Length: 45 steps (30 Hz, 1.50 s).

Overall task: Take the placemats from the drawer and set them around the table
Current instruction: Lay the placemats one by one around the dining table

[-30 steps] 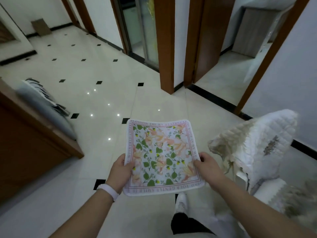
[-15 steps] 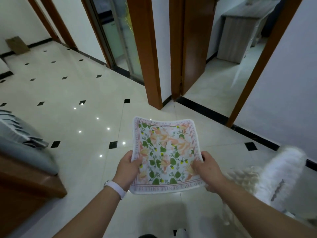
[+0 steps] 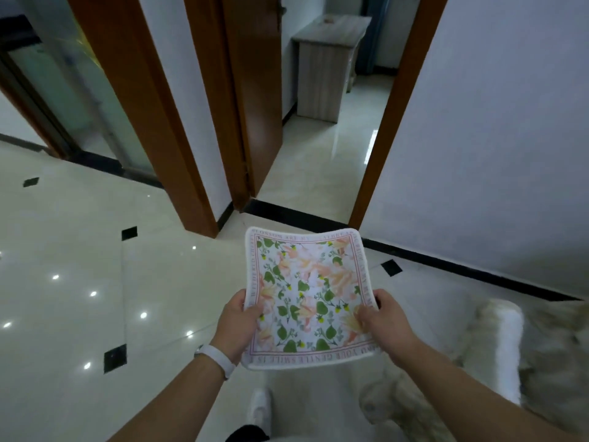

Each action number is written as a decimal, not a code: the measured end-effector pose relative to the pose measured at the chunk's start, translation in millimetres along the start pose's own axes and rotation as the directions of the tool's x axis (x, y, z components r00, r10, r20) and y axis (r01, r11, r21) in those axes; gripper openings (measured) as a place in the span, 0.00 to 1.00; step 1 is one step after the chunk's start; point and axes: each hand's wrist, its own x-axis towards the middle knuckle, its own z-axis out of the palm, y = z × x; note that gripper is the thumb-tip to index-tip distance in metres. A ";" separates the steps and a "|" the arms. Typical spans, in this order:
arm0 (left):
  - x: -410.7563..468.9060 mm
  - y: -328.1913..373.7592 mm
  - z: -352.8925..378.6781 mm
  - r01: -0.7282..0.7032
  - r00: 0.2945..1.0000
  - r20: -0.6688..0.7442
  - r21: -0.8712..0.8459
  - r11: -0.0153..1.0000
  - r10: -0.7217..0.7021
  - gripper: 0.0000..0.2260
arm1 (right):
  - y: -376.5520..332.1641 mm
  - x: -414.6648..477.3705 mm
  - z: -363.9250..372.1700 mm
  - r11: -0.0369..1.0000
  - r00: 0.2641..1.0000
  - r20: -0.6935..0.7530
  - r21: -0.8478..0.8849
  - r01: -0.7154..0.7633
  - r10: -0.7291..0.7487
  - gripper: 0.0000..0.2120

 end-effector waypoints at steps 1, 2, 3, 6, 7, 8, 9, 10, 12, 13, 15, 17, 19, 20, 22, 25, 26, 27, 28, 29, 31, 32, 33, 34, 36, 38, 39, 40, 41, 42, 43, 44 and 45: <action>19.7 11.6 0.2 -0.017 0.999 0.029 0.016 1.000 0.017 0.11 | -10.9 9.4 2.0 1.000 0.999 -0.034 0.003 -0.008 0.008 0.05; 38.5 21.5 0.4 -0.030 0.998 0.064 0.029 0.999 0.028 0.11 | -22.1 17.5 3.1 1.000 0.998 -0.065 -0.002 -0.017 0.017 0.05; 56.8 31.7 1.2 -0.040 0.994 0.101 0.029 0.999 0.037 0.11 | -33.1 25.5 3.3 1.000 0.995 -0.098 -0.002 -0.021 0.020 0.06; 109.4 62.3 11.3 -0.065 0.976 0.210 0.014 0.998 0.061 0.11 | -58.8 47.6 -2.0 0.999 0.978 -0.208 0.036 0.001 0.006 0.07; 126.0 69.3 19.2 -0.066 0.968 0.243 0.017 0.998 0.060 0.11 | -63.2 52.8 -5.4 0.999 0.969 -0.247 0.052 0.003 0.010 0.07; 139.4 75.9 28.1 -0.065 0.959 0.279 0.021 0.998 0.057 0.11 | -66.4 56.8 -9.3 0.998 0.960 -0.280 0.062 -0.005 0.022 0.07; 151.0 82.2 37.7 -0.063 0.948 0.315 0.031 0.997 0.050 0.11 | -67.6 60.9 -13.9 0.998 0.950 -0.311 0.061 -0.017 0.035 0.06; 161.5 87.8 48.3 -0.063 0.934 0.353 0.041 0.997 0.045 0.12 | -66.7 66.5 -19.8 0.998 0.938 -0.344 0.057 -0.033 0.051 0.06; 181.2 96.0 71.5 -0.060 0.914 0.405 0.064 0.996 0.029 0.13 | -64.5 79.4 -34.0 0.995 0.910 -0.404 0.070 -0.068 0.090 0.06; 189.5 99.2 83.8 -0.068 0.905 0.425 0.075 0.995 0.030 0.14 | -62.8 86.5 -41.4 0.993 0.897 -0.428 0.085 -0.085 0.113 0.06; 205.4 106.2 110.1 -0.067 0.888 0.460 0.087 0.994 0.020 0.14 | -58.3 101.9 -56.4 0.987 0.873 -0.461 0.114 -0.117 0.157 0.06; 223.5 112.4 138.0 -0.066 0.874 0.485 0.107 0.992 0.006 0.13 | -52.7 120.6 -70.7 0.980 0.861 -0.472 0.148 -0.133 0.189 0.06; 242.8 118.4 167.0 -0.089 0.858 0.513 0.129 0.988 0.010 0.12 | -46.7 143.5 -86.6 0.971 0.857 -0.468 0.194 -0.138 0.215 0.06; 252.7 122.0 182.6 -0.106 0.852 0.524 0.137 0.985 0.019 0.12 | -44.4 156.5 -96.0 0.967 0.858 -0.463 0.213 -0.138 0.224 0.07; 271.5 130.1 215.8 -0.132 0.848 0.529 0.162 0.978 0.027 0.12 | -39.0 184.4 -117.7 0.960 0.851 -0.468 0.246 -0.132 0.237 0.06; 293.4 146.5 266.7 -0.153 0.850 0.527 0.229 0.961 0.010 0.11 | -34.4 221.2 -152.8 0.945 0.828 -0.486 0.292 -0.147 0.279 0.06; 299.8 153.8 283.4 -0.156 0.844 0.537 0.248 0.956 -0.001 0.10 | -34.5 231.4 -164.5 0.939 0.821 -0.488 0.304 -0.158 0.296 0.06; 306.6 161.8 301.2 -0.159 0.833 0.553 0.258 0.953 -0.011 0.11 | -35.0 241.2 -176.9 0.937 0.814 -0.496 0.310 -0.160 0.303 0.06; 313.6 170.2 320.7 -0.161 0.820 0.572 0.262 0.952 -0.019 0.11 | -36.0 250.3 -190.6 0.936 0.809 -0.502 0.316 -0.158 0.306 0.07; 320.9 178.0 341.4 -0.162 0.810 0.586 0.264 0.951 -0.025 0.11 | -37.5 258.0 -204.7 0.933 0.805 -0.508 0.327 -0.150 0.307 0.07; 331.6 193.0 385.1 -0.172 0.789 0.613 0.275 0.946 -0.035 0.11 | -40.0 269.7 -233.4 0.923 0.786 -0.525 0.357 -0.142 0.325 0.07; 334.5 199.0 406.3 -0.183 0.773 0.634 0.280 0.942 -0.039 0.12 | -41.0 272.9 -247.1 0.914 0.771 -0.536 0.380 -0.143 0.344 0.07; 335.6 203.2 426.7 -0.199 0.752 0.659 0.279 0.939 -0.036 0.12 | -41.0 275.7 -259.9 0.903 0.753 -0.549 0.405 -0.140 0.363 0.08; 335.3 208.1 445.4 -0.213 0.727 0.685 0.273 0.938 -0.034 0.11 | -39.8 278.2 -272.3 0.895 0.732 -0.565 0.425 -0.137 0.381 0.08; 335.1 216.6 479.8 -0.230 0.677 0.736 0.257 0.939 -0.035 0.11 | -37.8 280.5 -295.5 0.885 0.696 -0.594 0.447 -0.132 0.403 0.09; 340.5 221.7 511.4 -0.250 0.629 0.776 0.258 0.933 -0.046 0.12 | -34.7 281.0 -315.5 0.872 0.659 -0.616 0.473 -0.130 0.432 0.10; 344.9 222.7 526.5 -0.257 0.610 0.791 0.265 0.929 -0.057 0.12 | -31.2 282.2 -323.8 0.864 0.638 -0.627 0.486 -0.127 0.447 0.10; 350.0 221.6 541.4 -0.262 0.590 0.804 0.272 0.926 -0.069 0.12 | -27.8 284.1 -331.2 0.857 0.616 -0.637 0.498 -0.130 0.464 0.10; 354.7 219.5 556.4 -0.270 0.574 0.814 0.288 0.919 -0.087 0.12 | -24.1 286.9 -337.9 0.849 0.594 -0.644 0.510 -0.136 0.482 0.09; 358.7 216.3 571.9 -0.277 0.558 0.824 0.301 0.912 -0.102 0.12 | -20.2 290.9 -344.1 0.840 0.570 -0.649 0.522 -0.147 0.504 0.09; 362.1 213.7 587.3 -0.282 0.541 0.833 0.311 0.908 -0.117 0.11 | -16.3 296.5 -349.7 0.829 0.542 -0.654 0.536 -0.160 0.527 0.08; 365.2 211.7 603.5 -0.283 0.515 0.847 0.310 0.908 -0.128 0.11 | -12.8 302.7 -355.4 0.818 0.517 -0.655 0.547 -0.179 0.551 0.08; 368.5 210.7 619.9 -0.280 0.490 0.860 0.313 0.908 -0.146 0.11 | -9.5 309.7 -361.6 0.807 0.494 -0.656 0.557 -0.194 0.571 0.08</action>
